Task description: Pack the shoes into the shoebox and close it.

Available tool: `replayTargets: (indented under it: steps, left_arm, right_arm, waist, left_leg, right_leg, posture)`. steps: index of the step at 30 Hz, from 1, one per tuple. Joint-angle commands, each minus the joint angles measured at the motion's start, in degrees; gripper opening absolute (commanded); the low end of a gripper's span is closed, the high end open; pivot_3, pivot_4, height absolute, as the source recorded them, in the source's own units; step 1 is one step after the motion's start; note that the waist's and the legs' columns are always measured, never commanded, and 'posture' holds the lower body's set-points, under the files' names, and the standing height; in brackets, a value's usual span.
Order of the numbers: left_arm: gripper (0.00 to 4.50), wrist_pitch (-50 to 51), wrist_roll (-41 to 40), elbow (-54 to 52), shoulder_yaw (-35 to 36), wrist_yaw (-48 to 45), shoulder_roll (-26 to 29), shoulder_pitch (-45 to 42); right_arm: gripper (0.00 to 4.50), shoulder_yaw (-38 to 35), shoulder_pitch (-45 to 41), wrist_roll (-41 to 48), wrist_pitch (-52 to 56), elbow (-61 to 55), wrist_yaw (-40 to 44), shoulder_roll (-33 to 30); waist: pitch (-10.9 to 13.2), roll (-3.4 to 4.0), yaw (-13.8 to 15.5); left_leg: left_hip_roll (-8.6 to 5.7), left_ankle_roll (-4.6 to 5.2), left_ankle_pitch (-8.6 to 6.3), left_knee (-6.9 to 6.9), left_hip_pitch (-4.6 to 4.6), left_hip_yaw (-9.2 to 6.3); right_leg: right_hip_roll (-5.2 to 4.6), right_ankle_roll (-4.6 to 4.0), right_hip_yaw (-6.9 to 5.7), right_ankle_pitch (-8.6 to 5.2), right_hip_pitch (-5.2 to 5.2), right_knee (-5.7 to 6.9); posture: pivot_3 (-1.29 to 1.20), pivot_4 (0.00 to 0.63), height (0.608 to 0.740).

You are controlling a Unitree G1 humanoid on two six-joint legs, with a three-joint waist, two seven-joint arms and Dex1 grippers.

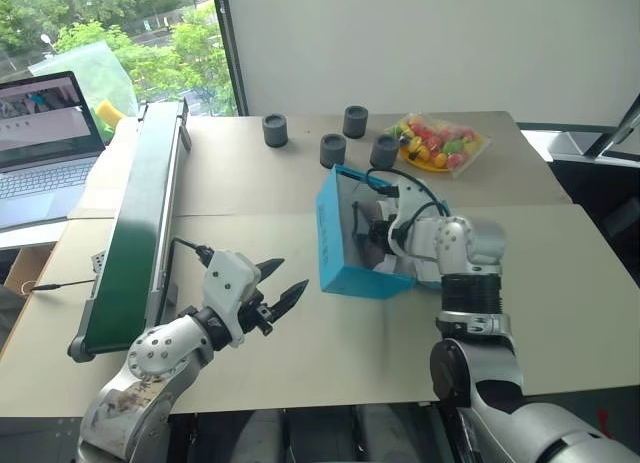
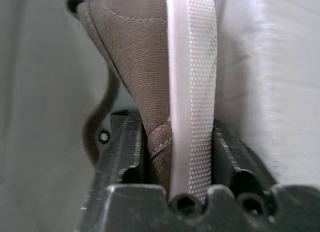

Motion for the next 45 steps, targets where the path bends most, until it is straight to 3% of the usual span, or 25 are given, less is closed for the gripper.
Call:
replayTargets:
  steps: [1, 8, 13, 16, 20, 23, 25, 27, 31, 35, 45]
  left_arm:
    - [2.81, -0.6, -0.5, -1.9, 0.1, 0.5, -0.1, -0.3]
    - [2.81, -1.7, 0.4, -1.1, 1.0, 1.4, -0.2, -0.2]
    - [2.81, -5.6, 6.0, 2.3, 2.6, 5.9, -1.4, -0.6]
    - [2.81, -5.3, 14.5, 6.2, 5.6, 18.6, -5.9, -4.0]
    - [2.81, -3.5, 20.8, 8.1, 9.5, 28.9, -11.5, -5.8]
    - [2.81, -1.3, 23.8, 8.9, 12.1, 32.7, -13.4, -5.7]
    - [2.81, -0.6, 22.9, 9.8, 17.4, 34.5, -15.6, -4.4]
    - [3.30, -1.2, 22.1, 10.1, 20.5, 33.8, -16.1, -3.2]
    - [4.45, -2.6, 20.6, 12.0, 24.4, 31.0, -15.0, -0.8]
    - [4.45, -2.1, 19.0, 14.4, 26.5, 28.5, -13.5, -0.6]
    - [4.45, -0.3, 18.1, 17.1, 27.1, 26.0, -9.6, -2.5]
  right_arm:
    - [3.38, -0.4, -2.9, 0.9, -1.2, -3.8, 1.0, 0.6]
    - [3.38, 0.5, -6.8, 0.9, -1.8, -6.6, 2.6, 1.0]
    - [3.38, 4.8, -9.8, -0.2, -8.1, -7.2, 7.8, -3.6]
    - [3.38, 10.5, -7.4, 2.1, -19.1, -10.8, 21.3, -7.4]
    - [3.38, 15.5, -0.2, 8.4, -25.1, -19.8, 38.3, -11.2]
    - [3.38, 17.3, 4.0, 11.8, -26.3, -23.1, 44.8, -12.8]
    - [3.38, 19.8, 7.3, 11.0, -30.5, -23.0, 48.7, -13.7]
    - [3.47, 21.3, 8.9, 10.0, -33.2, -21.4, 49.8, -13.2]
    - [4.48, 26.0, 11.4, 5.8, -40.9, -16.9, 51.9, -12.2]
    - [4.48, 30.7, 12.2, 0.8, -50.8, -13.5, 54.0, -10.9]
    - [4.48, 32.1, 11.7, -4.6, -54.8, -9.6, 51.0, -8.1]
  waist:
    - [0.0, 0.00, 0.0]
    - [0.0, 0.00, 0.0]
    - [0.0, 0.01, 0.0]
    - [0.0, 0.00, 0.2]
    - [0.0, -0.04, 0.0]
    - [0.0, -0.04, 0.0]
    - [0.0, -0.04, 0.1]
    - [0.0, -0.05, 0.0]
    - [0.0, -0.05, 0.1]
    - [0.0, -0.06, 0.1]
    - [0.0, -0.08, 0.2]
  left_leg:
    - [0.00, 0.00, 0.00, 0.00, 0.00, 0.00]
    - [0.00, 0.00, 0.00, 0.00, 0.00, -0.01]
    - [0.00, 0.00, 0.00, 0.00, 0.01, -0.01]
    - [-0.02, 0.00, 0.00, -0.01, -0.01, -0.01]
    - [0.00, 0.00, -0.01, -0.03, -0.02, -0.05]
    - [0.00, 0.00, -0.03, -0.04, -0.08, -0.27]
    - [-0.01, 0.00, -0.03, -0.02, -0.06, -0.38]
    - [0.00, 0.00, -0.03, -0.02, 0.03, -0.40]
    - [0.00, -0.03, -0.01, -0.01, 0.10, -0.39]
    - [-0.01, -0.04, 0.00, -0.01, 0.10, -0.39]
    - [0.00, -0.08, -0.01, -0.01, 0.13, -0.48]
  right_leg:
    - [0.00, 0.00, 0.00, 0.00, 0.00, 0.00]
    - [0.00, 0.00, -0.01, 0.00, -0.01, -0.01]
    - [0.00, 0.00, -0.01, 0.00, -0.02, -0.01]
    - [0.00, 0.01, -0.04, -0.01, 0.01, -0.06]
    - [0.00, 0.04, -0.05, -0.01, 0.03, -0.10]
    - [-0.03, 0.06, -0.03, -0.03, -0.03, -0.06]
    - [-0.04, 0.06, -0.01, -0.02, -0.04, -0.04]
    - [-0.04, 0.06, 0.00, -0.02, 0.01, -0.03]
    - [-0.02, 0.04, -0.02, -0.02, 0.03, 0.04]
    - [-0.02, 0.04, -0.02, -0.02, 0.02, 0.02]
    - [-0.02, 0.01, -0.02, 0.00, 0.00, 0.06]
  posture:
    - [0.00, 0.150, 0.740]
    - [0.00, 0.150, 0.740]
    - [0.00, 0.150, 0.740]
    - [0.00, 0.150, 0.740]
    - [0.00, 0.150, 0.740]
    - [0.00, 0.150, 0.740]
    - [0.00, 0.150, 0.740]
    - [0.00, 0.150, 0.740]
    - [0.00, 0.150, 0.740]
    - [0.00, 0.150, 0.740]
    - [0.00, 0.150, 0.740]
